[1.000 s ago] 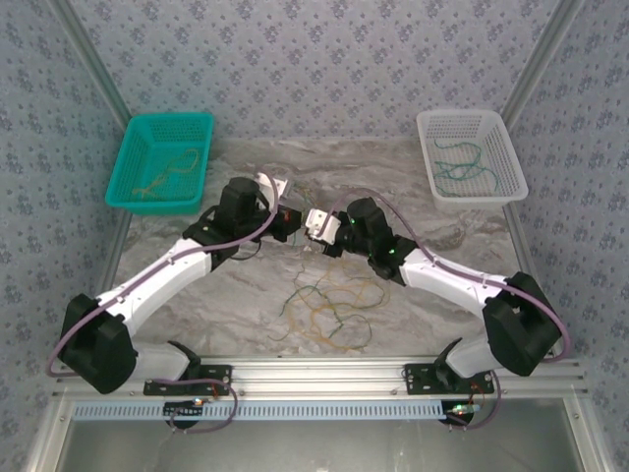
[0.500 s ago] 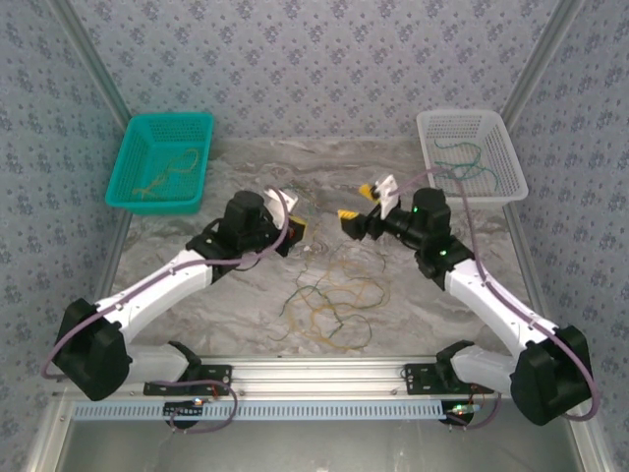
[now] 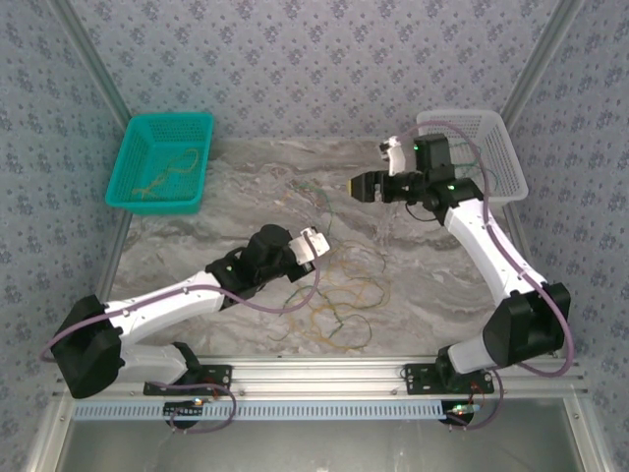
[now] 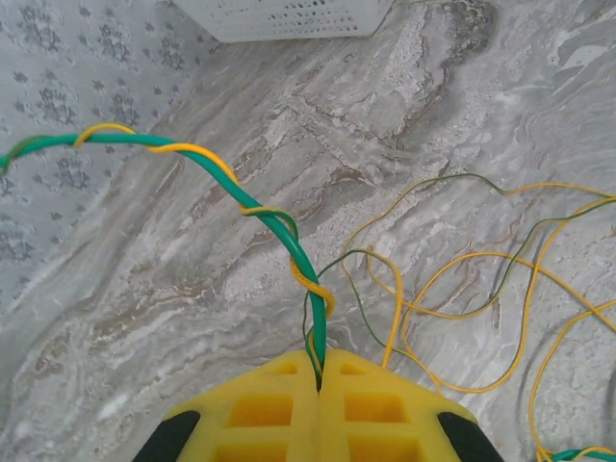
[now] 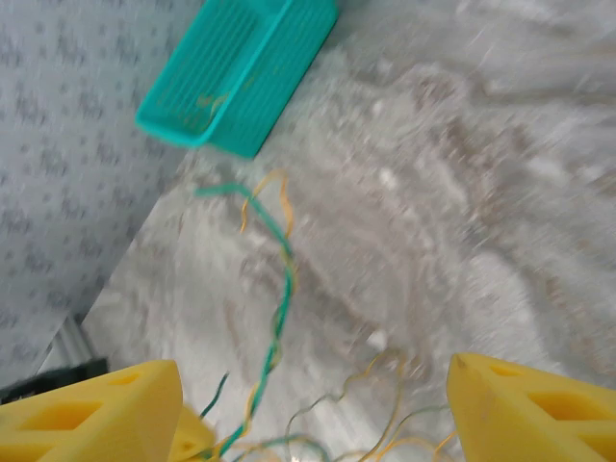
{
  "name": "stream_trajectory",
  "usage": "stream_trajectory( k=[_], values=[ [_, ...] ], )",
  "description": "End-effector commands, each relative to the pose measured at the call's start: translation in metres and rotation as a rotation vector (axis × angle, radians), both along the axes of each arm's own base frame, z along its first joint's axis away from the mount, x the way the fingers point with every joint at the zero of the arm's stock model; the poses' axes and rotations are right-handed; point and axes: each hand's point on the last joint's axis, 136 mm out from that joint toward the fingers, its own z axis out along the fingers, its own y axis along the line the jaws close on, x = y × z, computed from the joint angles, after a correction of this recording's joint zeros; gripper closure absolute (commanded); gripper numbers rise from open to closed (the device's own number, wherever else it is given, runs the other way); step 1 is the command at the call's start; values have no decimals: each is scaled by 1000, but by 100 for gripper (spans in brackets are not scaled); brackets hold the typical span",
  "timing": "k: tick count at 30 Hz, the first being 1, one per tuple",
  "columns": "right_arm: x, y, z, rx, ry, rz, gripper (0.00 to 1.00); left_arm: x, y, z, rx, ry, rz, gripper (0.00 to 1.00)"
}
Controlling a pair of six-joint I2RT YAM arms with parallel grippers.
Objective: Untangle the cables
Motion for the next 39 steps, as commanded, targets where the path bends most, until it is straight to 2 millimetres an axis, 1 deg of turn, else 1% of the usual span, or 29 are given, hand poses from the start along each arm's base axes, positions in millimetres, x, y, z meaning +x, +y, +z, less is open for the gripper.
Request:
stream_trajectory(
  k=[1,2,5,9,13,16,19,24,25,26,27,29,31,33,34,36,39],
  values=[
    [-43,26,-4,-132,-39,214,24,0,-6,17,20,-91,-28,100],
    [-45,32,-2,-161,-85,241,23,-2,-7,16,23,-89,-35,100],
    [-29,37,3,-270,-215,220,21,-9,-11,17,44,-103,-54,100],
    [-13,47,11,-294,-313,253,18,-11,-13,13,98,-136,-43,100],
    [-2,57,5,-339,-321,330,18,-11,-15,14,105,-144,-38,100],
    [-1,67,-3,-363,-320,409,18,-13,-18,16,90,-143,-43,100],
    [-6,79,-4,-336,-336,485,18,-13,-18,15,90,-146,-40,100],
    [5,93,-8,-334,-346,512,17,-15,-18,17,83,-146,-38,100],
    [8,95,-11,-334,-345,522,19,-16,-18,17,80,-145,-38,100],
    [10,98,-13,-334,-342,530,22,-16,-18,17,77,-143,-38,100],
    [12,100,-16,-334,-337,543,28,-17,-18,16,77,-139,-39,100],
    [16,102,-22,-342,-315,560,47,-17,-18,16,71,-136,-36,100],
    [19,104,-24,-345,-304,569,71,-16,-16,16,66,-137,-26,100],
    [19,105,-21,-333,-308,564,87,-16,-14,17,59,-143,-20,100],
    [17,106,-19,-326,-312,569,93,-16,-12,17,55,-145,-14,100],
    [15,105,-12,-315,-329,567,100,-16,-11,18,48,-150,-7,100],
    [15,103,1,-295,-356,537,100,-16,-9,17,44,-153,0,100]
  ],
)
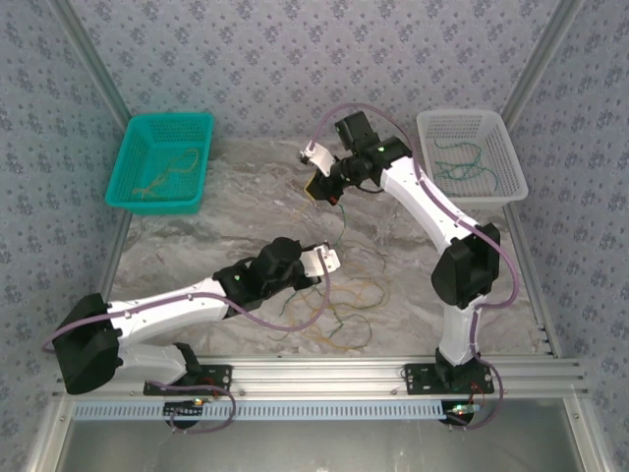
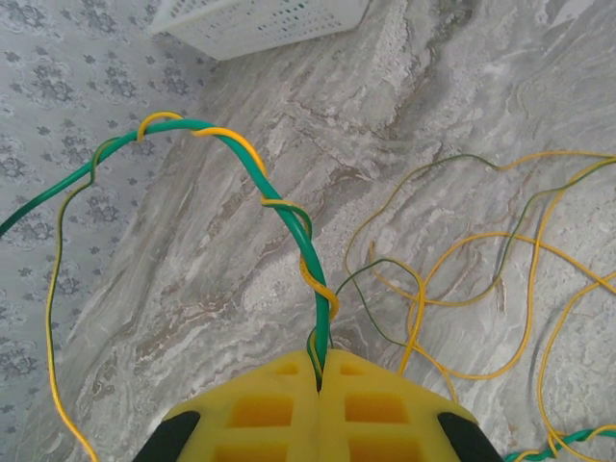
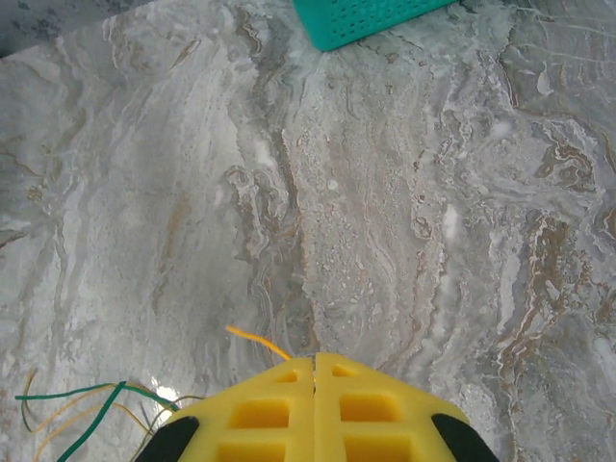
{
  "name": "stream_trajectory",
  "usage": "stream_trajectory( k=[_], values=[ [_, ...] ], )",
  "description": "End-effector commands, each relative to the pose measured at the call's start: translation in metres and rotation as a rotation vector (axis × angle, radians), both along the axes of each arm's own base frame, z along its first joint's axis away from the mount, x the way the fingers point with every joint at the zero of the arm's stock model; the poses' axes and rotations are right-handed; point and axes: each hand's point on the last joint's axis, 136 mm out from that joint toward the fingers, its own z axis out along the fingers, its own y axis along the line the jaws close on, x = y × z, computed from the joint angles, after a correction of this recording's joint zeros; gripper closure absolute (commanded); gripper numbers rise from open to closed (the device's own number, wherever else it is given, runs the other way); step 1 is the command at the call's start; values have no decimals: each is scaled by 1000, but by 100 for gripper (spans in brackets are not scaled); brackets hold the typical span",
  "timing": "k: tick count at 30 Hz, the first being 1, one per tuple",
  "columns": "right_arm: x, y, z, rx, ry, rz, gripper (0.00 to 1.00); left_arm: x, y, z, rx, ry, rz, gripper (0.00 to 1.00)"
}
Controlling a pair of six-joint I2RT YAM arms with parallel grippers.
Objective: Untangle the cables
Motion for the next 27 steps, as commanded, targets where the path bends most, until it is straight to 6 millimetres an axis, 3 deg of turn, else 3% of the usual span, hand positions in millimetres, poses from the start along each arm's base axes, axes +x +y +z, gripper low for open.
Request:
stream_trajectory(
  k=[1,9,14,19,21,27],
  values=[
    [-8,-3,33,68,-24,-13,100,2,2,15,-60,-36,30,100],
    [-12,-23,76,251,-25,-102,100,4,5,13,-76,-41,51,100],
    [-11,-33,84,312,-3,-147,100,6,6,16,-104,-50,72,100],
    [-12,-37,84,350,-8,-192,100,7,6,27,-177,-70,86,48],
    [-9,-43,86,368,-23,-234,100,10,12,39,-243,-74,103,38],
    [-10,-53,87,415,-47,-289,100,14,52,86,-588,3,111,37]
  ],
)
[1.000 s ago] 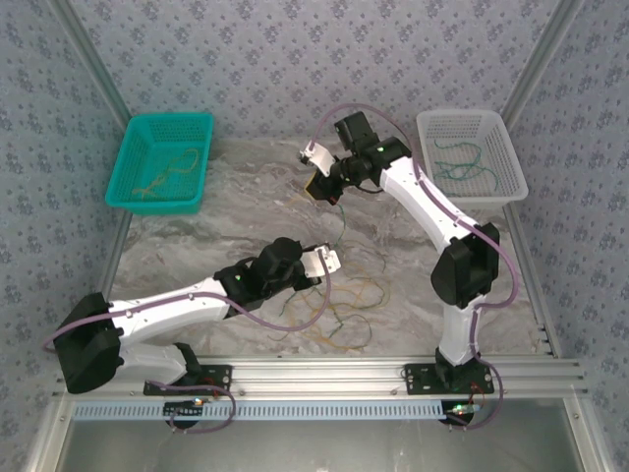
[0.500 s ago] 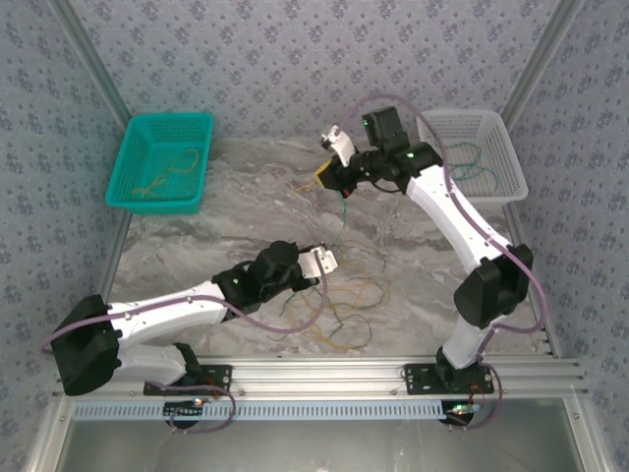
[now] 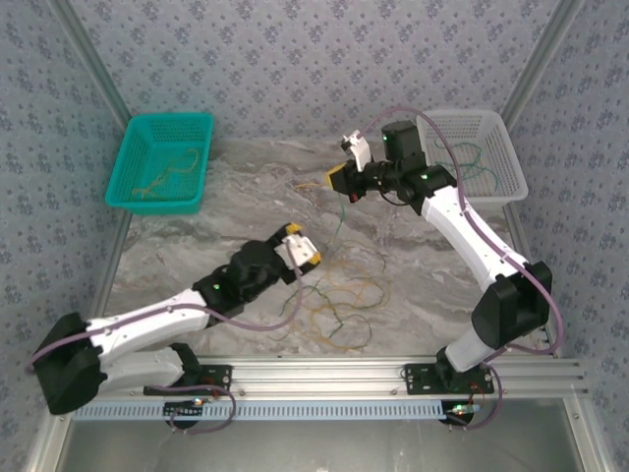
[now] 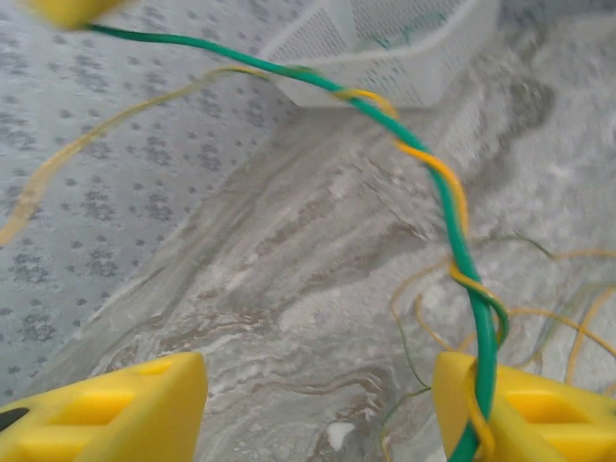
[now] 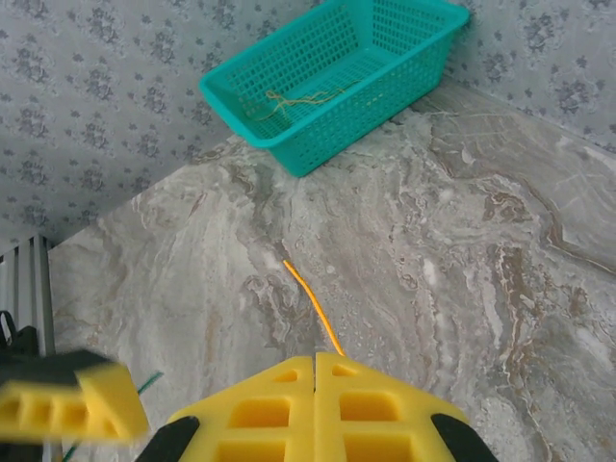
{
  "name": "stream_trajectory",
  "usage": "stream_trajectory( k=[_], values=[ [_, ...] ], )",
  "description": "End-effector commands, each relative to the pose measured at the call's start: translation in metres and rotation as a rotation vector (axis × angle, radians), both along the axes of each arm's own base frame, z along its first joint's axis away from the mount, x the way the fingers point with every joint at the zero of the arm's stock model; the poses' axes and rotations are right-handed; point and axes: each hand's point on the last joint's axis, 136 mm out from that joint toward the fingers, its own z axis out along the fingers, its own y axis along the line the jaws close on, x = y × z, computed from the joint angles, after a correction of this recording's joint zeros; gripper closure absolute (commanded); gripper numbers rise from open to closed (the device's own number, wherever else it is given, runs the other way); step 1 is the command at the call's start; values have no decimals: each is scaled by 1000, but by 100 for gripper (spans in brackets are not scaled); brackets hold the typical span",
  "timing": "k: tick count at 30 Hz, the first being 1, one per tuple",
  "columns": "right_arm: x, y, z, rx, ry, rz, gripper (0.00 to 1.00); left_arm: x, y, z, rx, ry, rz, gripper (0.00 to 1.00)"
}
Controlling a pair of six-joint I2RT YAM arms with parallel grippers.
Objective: Untangle the cables
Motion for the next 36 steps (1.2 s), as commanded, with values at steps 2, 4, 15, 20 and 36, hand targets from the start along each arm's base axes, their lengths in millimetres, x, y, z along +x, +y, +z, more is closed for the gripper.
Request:
stream_trajectory(
  k=[2,4,15,20,36],
  values=[
    [1,-5,29,73,-72,-59,100,-3,25,57,-322,-6,-26,36],
    [1,-6,28,76,-87,-83,100,-5,36,62,-352,-4,-19,36],
    [11,-22,43,119,-124,-207,100,-20,35,34,-279,96,-79,19],
    [10,-21,44,129,-129,-191,100,-22,34,20,-268,145,-85,16],
    [4,-14,-7,66,-217,-102,100,-29,77,154,-725,98,-228,28]
  ],
)
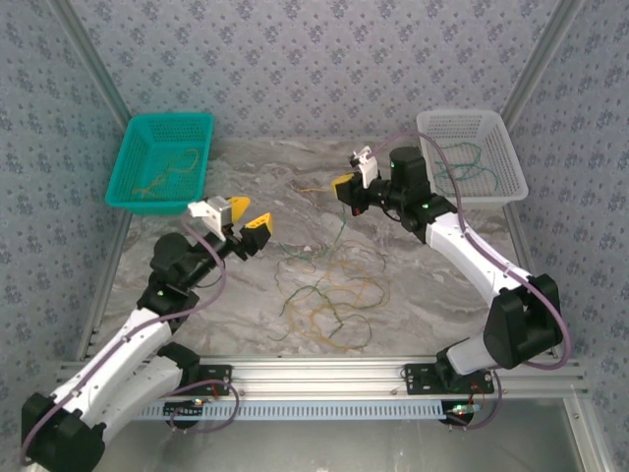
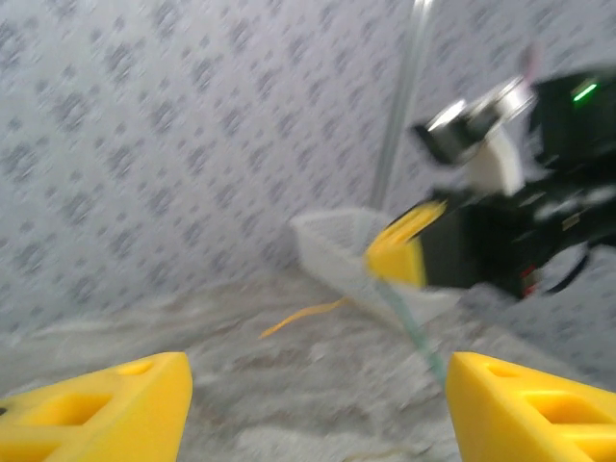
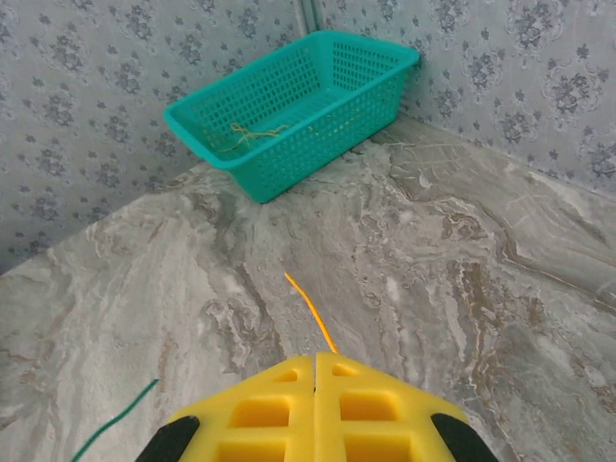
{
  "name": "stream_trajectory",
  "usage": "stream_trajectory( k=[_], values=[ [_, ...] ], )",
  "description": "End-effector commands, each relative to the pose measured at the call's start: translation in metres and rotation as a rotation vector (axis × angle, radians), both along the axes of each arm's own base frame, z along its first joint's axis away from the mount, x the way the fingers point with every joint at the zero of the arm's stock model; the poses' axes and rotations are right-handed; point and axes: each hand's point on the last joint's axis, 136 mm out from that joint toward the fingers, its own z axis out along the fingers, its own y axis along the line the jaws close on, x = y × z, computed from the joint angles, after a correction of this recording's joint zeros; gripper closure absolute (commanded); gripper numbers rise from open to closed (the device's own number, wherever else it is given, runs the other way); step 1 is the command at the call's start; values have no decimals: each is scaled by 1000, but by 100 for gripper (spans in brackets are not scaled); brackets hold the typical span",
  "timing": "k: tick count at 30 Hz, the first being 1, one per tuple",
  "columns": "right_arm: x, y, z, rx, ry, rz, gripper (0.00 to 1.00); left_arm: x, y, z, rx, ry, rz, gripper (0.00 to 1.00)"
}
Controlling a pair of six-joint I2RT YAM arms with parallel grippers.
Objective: Untangle the cables
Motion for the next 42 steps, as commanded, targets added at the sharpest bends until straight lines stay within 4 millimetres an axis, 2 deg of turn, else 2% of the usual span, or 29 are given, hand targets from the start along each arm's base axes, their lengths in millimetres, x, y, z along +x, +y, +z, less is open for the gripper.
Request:
stream_trajectory(
  k=[1,4,8,11,14,17,20,22,27,30,33,36,39,42],
  values=[
    [1,-1,21,16,-103,-4,100,-26,-6,42,-86,-58,-123,27],
    [-13,9,24,22,-148,65,100,-3,-3,22,-82,34,-61,17],
    [-19,17,24,50,-139,117,100,37,-9,1,-123,144,-49,11],
    [-34,26,26,74,-133,201,100,60,-19,-5,-141,165,-81,10],
    [-47,32,30,96,-135,258,100,73,-31,-8,-111,145,-126,8],
    [-56,35,33,117,-136,290,100,93,-33,-19,-104,178,-123,8],
    [-64,40,34,126,-124,333,100,102,-38,-25,-108,171,-137,7],
    [-67,42,35,127,-123,345,100,101,-44,-22,-112,149,-172,6],
    [-65,50,36,137,-120,352,100,103,-60,-25,-121,161,-259,7],
    [-64,53,40,143,-132,348,100,107,-67,-37,-103,190,-272,9],
    [-61,54,44,143,-142,334,100,105,-75,-44,-88,200,-307,14],
    [-57,53,45,137,-148,312,100,100,-87,-49,-62,201,-344,24],
    [-53,52,46,140,-155,283,100,97,-97,-53,-52,210,-373,48],
    [-47,50,49,141,-165,248,100,97,-100,-56,-72,224,-394,60]
  ],
)
